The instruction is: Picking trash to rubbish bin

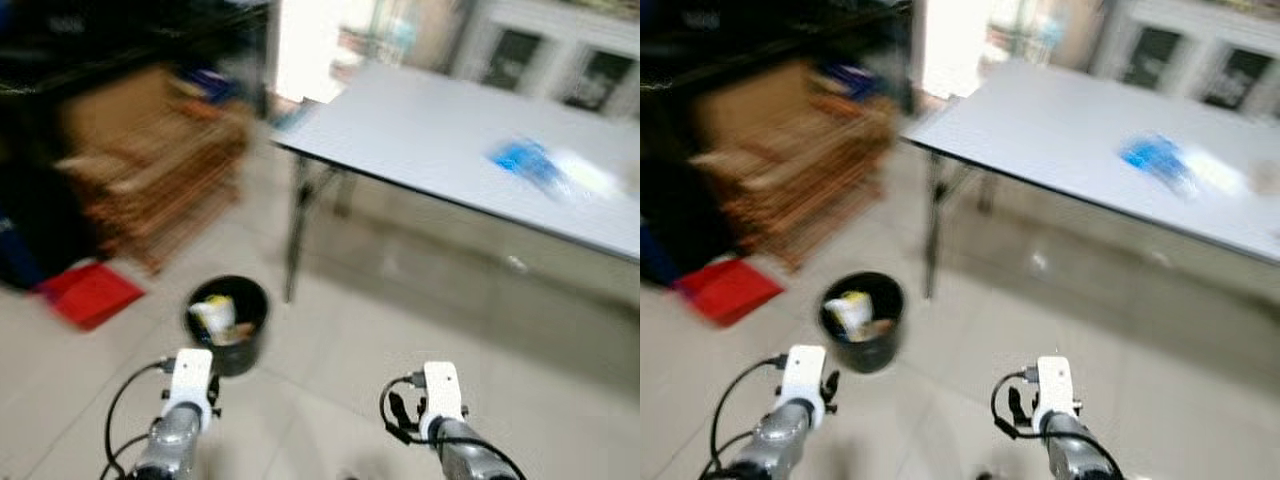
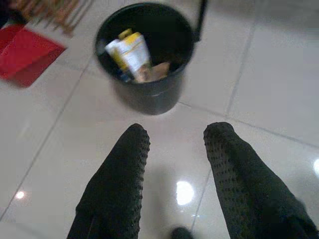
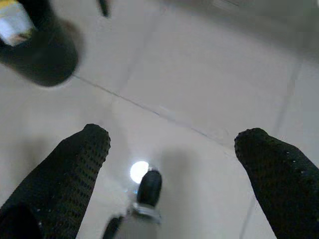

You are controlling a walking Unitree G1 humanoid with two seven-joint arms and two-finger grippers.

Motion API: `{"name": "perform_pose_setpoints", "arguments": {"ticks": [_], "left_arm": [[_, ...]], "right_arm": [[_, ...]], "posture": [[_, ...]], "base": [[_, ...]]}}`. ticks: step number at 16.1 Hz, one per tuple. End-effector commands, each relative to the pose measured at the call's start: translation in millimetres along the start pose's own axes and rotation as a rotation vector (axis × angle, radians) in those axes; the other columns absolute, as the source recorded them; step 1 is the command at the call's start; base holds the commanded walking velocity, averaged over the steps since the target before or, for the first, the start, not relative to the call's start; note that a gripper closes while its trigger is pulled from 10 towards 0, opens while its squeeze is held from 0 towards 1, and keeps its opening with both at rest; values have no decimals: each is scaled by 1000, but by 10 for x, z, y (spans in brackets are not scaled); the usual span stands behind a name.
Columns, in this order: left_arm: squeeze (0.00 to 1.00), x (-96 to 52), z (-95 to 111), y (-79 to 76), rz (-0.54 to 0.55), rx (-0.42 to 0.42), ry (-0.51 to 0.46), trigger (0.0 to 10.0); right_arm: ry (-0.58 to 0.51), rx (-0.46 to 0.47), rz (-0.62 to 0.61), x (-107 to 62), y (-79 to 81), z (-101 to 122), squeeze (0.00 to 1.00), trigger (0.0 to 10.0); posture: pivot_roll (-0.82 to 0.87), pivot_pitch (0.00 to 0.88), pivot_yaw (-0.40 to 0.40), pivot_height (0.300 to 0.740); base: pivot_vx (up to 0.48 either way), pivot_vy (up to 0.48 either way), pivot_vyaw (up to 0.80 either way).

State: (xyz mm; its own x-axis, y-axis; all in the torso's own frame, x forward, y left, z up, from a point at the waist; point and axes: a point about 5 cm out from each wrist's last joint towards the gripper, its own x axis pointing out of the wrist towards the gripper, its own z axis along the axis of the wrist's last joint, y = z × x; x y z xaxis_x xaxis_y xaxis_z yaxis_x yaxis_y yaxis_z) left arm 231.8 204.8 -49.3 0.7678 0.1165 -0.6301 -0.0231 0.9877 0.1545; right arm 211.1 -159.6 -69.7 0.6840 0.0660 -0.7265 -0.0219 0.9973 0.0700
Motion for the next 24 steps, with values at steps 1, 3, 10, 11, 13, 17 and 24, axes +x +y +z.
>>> {"name": "perform_pose_setpoints", "arguments": {"ticks": [1, 3, 10, 11, 13, 17, 24], "left_arm": [[0, 5, 12, -75, -11, -9, 0, 10000], [0, 6, 12, -76, -12, -3, 1, 10000], [0, 6, 8, -66, -8, 34, 5, 10000], [0, 6, 7, -65, -6, 46, 7, 10000], [0, 6, 0, -57, 5, 51, 15, 10000], [0, 5, 6, -54, 11, 38, 6, 10000], [0, 46, 483, -4, 56, 56, -247, 10000]], "right_arm": [[5, -6, -12, -1, -56, 15, 0, 10000], [8, -8, -11, -2, -54, 9, 0, 10000], [13, -9, -8, -2, -50, 4, 0, 10000], [13, -9, -6, -2, -47, 3, 0, 10000], [7, -4, -5, -1, -39, 8, 0, 10000], [-4, -6, -6, 0, -41, 21, 0, 10000], [-245, -46, -4, 44, -45, 571, 0, 10000]], "posture": [[11, 37, -92, 740], [11, 37, -93, 740], [12, 39, -90, 740], [12, 39, -90, 740], [14, 38, -90, 740], [13, 35, -90, 740], [9, 13, -87, 740]], "base": [[0, 0, -800], [0, 0, -800], [0, 0, -800], [0, 0, -800], [0, -373, -681], [0, 0, 0], [0, 0, 0]]}}
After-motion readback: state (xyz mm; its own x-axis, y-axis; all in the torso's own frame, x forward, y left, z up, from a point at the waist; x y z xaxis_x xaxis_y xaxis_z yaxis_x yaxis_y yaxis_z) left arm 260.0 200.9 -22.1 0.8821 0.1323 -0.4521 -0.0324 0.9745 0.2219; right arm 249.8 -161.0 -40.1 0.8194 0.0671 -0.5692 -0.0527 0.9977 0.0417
